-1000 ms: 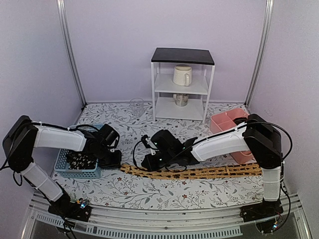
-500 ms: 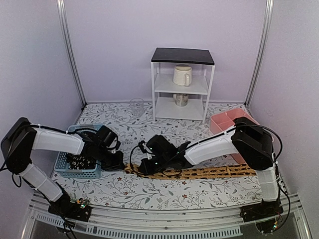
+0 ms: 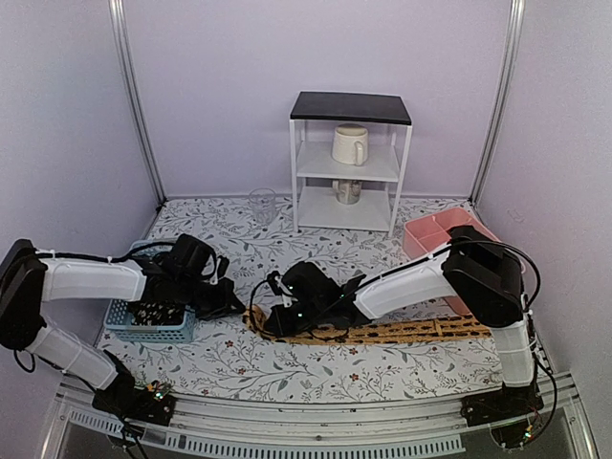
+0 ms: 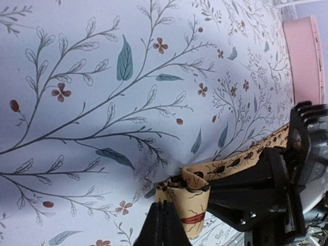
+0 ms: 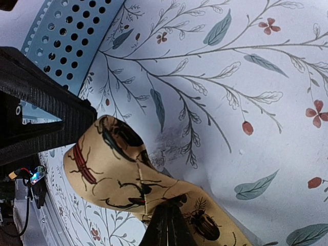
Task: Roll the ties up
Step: Smooth out the tie at the center of the board, then pick up the tie from the center of the board.
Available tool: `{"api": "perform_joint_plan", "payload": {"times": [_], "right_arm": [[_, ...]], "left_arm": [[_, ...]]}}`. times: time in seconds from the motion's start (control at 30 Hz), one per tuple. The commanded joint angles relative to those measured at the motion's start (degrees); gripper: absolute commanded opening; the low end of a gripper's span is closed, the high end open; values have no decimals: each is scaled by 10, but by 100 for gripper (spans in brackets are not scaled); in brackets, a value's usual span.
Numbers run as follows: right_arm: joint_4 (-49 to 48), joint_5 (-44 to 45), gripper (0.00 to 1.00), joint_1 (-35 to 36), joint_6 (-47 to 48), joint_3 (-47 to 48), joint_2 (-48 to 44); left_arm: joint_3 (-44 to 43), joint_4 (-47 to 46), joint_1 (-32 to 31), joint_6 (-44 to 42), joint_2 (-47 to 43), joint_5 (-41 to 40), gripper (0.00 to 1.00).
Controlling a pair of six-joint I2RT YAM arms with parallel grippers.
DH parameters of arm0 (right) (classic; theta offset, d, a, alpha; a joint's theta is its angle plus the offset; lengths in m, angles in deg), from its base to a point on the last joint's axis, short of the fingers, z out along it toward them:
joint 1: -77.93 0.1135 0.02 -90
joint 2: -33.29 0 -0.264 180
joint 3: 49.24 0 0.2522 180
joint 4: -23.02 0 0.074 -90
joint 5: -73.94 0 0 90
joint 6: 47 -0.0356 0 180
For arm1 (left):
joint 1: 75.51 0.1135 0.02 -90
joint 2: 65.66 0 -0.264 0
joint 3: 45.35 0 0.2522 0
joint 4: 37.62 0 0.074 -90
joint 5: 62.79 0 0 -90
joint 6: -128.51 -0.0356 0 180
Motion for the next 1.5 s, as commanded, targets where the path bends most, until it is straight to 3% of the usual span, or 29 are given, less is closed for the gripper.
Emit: {"api": "perform_joint_plan", "payload": {"times": [0.0, 0.1, 0.3, 0.47, 0.77, 1.03, 1.47], "right_arm": [[-21, -5, 4, 4, -11, -10, 23], [-26, -7, 4, 5, -16, -15, 25], [-35, -15, 3, 4, -27, -21, 32], [-36, -15, 4, 5, -27, -22, 31], [-38, -20, 4, 4, -31, -24, 30], [-52, -24, 4, 5, -37, -34, 22], [-83, -38, 4, 5, -45, -52, -4]], "left_arm": [[20, -21, 10, 11, -7, 22, 0], [30, -23, 12, 16, -11, 22, 0], [15, 62, 13, 5, -1, -80, 0], [10, 87, 13, 0, 16, -109, 0], [31, 39, 9, 3, 47, -56, 0], [39, -41, 7, 11, 41, 16, 0], [53, -103, 4, 31, 21, 65, 0]]}}
